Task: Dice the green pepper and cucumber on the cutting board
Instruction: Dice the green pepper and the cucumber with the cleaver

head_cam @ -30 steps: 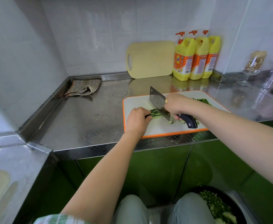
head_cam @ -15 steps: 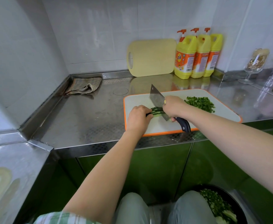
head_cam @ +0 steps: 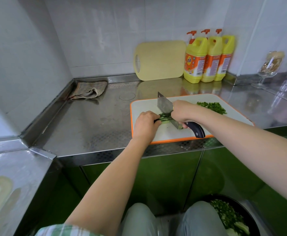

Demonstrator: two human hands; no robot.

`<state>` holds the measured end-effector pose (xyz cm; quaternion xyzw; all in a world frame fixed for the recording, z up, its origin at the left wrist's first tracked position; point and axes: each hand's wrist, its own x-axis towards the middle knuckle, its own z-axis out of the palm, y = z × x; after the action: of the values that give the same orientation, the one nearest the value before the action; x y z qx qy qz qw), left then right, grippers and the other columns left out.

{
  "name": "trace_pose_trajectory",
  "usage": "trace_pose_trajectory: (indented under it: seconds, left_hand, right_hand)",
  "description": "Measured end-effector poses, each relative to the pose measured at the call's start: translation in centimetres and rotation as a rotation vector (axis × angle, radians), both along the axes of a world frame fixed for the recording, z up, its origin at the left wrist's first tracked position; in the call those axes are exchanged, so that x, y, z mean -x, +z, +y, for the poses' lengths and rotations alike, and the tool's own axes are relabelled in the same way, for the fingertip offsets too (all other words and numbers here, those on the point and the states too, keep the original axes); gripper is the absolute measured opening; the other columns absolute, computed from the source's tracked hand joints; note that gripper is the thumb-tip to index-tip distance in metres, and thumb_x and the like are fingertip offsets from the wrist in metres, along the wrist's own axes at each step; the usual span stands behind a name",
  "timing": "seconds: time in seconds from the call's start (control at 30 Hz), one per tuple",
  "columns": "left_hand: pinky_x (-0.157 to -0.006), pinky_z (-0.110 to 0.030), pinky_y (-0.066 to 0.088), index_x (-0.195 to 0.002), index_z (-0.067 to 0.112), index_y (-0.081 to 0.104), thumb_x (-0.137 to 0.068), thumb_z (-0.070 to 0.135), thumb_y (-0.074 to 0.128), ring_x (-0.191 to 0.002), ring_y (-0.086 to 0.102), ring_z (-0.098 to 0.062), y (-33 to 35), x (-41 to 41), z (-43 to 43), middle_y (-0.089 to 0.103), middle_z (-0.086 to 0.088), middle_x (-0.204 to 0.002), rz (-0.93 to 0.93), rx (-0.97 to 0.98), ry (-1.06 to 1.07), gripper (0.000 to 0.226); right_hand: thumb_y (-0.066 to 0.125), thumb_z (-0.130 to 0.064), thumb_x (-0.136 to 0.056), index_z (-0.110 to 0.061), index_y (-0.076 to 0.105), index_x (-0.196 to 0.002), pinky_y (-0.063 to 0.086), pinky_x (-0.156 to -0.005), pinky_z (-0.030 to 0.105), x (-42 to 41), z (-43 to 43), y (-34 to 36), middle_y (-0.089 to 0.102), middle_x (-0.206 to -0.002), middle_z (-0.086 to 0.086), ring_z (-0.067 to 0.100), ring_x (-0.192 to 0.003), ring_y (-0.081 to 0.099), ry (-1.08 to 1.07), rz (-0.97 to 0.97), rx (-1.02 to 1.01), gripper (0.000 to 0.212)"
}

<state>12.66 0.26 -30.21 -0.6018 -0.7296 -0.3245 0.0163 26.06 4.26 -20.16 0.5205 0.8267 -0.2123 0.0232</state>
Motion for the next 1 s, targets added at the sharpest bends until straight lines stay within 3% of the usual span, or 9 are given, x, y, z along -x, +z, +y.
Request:
trace_pose_trajectory:
  seconds: [0.1, 0.3, 0.4, 0.47, 0.53, 0.63, 0.73, 0.87, 1.0]
  left_hand:
    - [-0.09, -0.034, 0.041, -0.116, 0.01, 0.07, -0.092, 0.019, 0.061, -0.108, 0.054, -0.031, 0.0, 0.0, 0.0, 0.066, -0.009, -0.117, 0.007, -0.001, 0.002, 0.028]
    - [-0.089, -0.034, 0.041, -0.115, 0.01, 0.07, -0.092, 0.019, 0.061, -0.107, 0.054, -0.031, 0.1, -0.1, -0.2, 0.067, -0.01, -0.116, 0.014, -0.01, 0.0, 0.026]
    - [-0.091, -0.035, 0.041, -0.114, 0.01, 0.071, -0.092, 0.019, 0.061, -0.108, 0.054, -0.031, 0.2, -0.1, -0.2, 0.066, -0.01, -0.116, 0.018, -0.005, -0.004, 0.026]
    - [-0.091, -0.035, 0.042, -0.114, 0.009, 0.071, -0.092, 0.019, 0.061, -0.107, 0.054, -0.031, 0.2, -0.1, -0.2, 0.066, -0.01, -0.116, 0.024, -0.001, -0.003, 0.026]
    - [-0.091, -0.034, 0.041, -0.116, 0.01, 0.07, -0.092, 0.019, 0.061, -0.108, 0.053, -0.03, 0.2, -0.1, -0.2, 0.066, -0.009, -0.118, 0.021, -0.002, 0.003, 0.027]
    - [-0.091, -0.033, 0.041, -0.118, 0.01, 0.069, -0.093, 0.02, 0.06, -0.11, 0.053, -0.03, 0.2, -0.1, -0.2, 0.065, -0.009, -0.119, 0.019, 0.005, 0.006, 0.028]
    - [-0.092, -0.033, 0.04, -0.119, 0.01, 0.068, -0.093, 0.02, 0.06, -0.11, 0.052, -0.03, 0.3, -0.2, -0.2, 0.065, -0.009, -0.121, 0.02, 0.015, 0.009, 0.029]
    - [-0.092, -0.032, 0.039, -0.12, 0.01, 0.068, -0.093, 0.02, 0.059, -0.112, 0.051, -0.03, 0.3, -0.2, -0.2, 0.064, -0.008, -0.122, 0.017, 0.021, 0.011, 0.03]
    - [-0.093, -0.032, 0.04, -0.12, 0.01, 0.068, -0.093, 0.021, 0.059, -0.113, 0.052, -0.029, 0.3, -0.2, -0.2, 0.064, -0.008, -0.122, 0.02, 0.029, 0.01, 0.03]
  right_hand:
    - [0.046, 0.004, -0.089, 0.004, 0.062, -0.095, 0.043, -0.048, 0.025, 0.3, 0.3, -1.1, 0.057, -0.06, 0.012, 0.021, -0.048, 0.053, -0.013, 0.04, -0.019, 0.017]
    - [0.045, 0.003, -0.093, 0.003, 0.056, -0.087, 0.041, -0.046, 0.026, 0.2, 0.6, -1.2, 0.056, -0.042, 0.007, 0.018, -0.042, 0.057, -0.078, 0.118, -0.048, 0.013]
    - [0.043, 0.0, -0.093, 0.002, 0.055, -0.1, 0.044, -0.051, 0.027, -0.2, 1.1, -0.3, 0.057, -0.061, 0.012, 0.027, -0.056, 0.06, -0.042, 0.174, -0.068, 0.014]
    - [0.044, -0.002, -0.093, -0.002, 0.055, -0.085, 0.042, -0.047, 0.025, -0.4, 0.9, 0.2, 0.055, -0.063, 0.009, 0.022, -0.054, 0.057, 0.011, 0.175, -0.08, 0.014]
    - [0.044, -0.001, -0.094, -0.004, 0.052, -0.075, 0.039, -0.045, 0.023, -0.4, 0.6, 0.2, 0.055, -0.053, 0.007, 0.018, -0.047, 0.051, 0.043, 0.099, -0.057, 0.02]
    - [0.04, 0.004, -0.092, 0.007, 0.056, -0.092, 0.04, -0.045, 0.022, -0.1, 0.1, 0.1, 0.054, -0.042, 0.01, 0.019, -0.039, 0.049, 0.028, 0.01, -0.026, 0.017]
    - [0.04, 0.006, -0.088, 0.007, 0.056, -0.085, 0.039, -0.043, 0.02, -0.3, 0.4, -0.3, 0.051, -0.034, 0.008, 0.018, -0.032, 0.046, 0.018, 0.008, -0.027, 0.017]
    - [0.045, 0.003, -0.088, 0.004, 0.058, -0.088, 0.04, -0.043, 0.022, 0.0, 0.3, -1.4, 0.055, -0.042, 0.008, 0.018, -0.037, 0.051, -0.012, 0.043, -0.05, 0.014]
    - [0.053, 0.007, -0.086, 0.001, 0.054, -0.071, 0.039, -0.044, 0.026, 0.5, 0.2, -1.8, 0.063, -0.056, 0.013, 0.019, -0.039, 0.052, -0.055, 0.054, -0.072, 0.016]
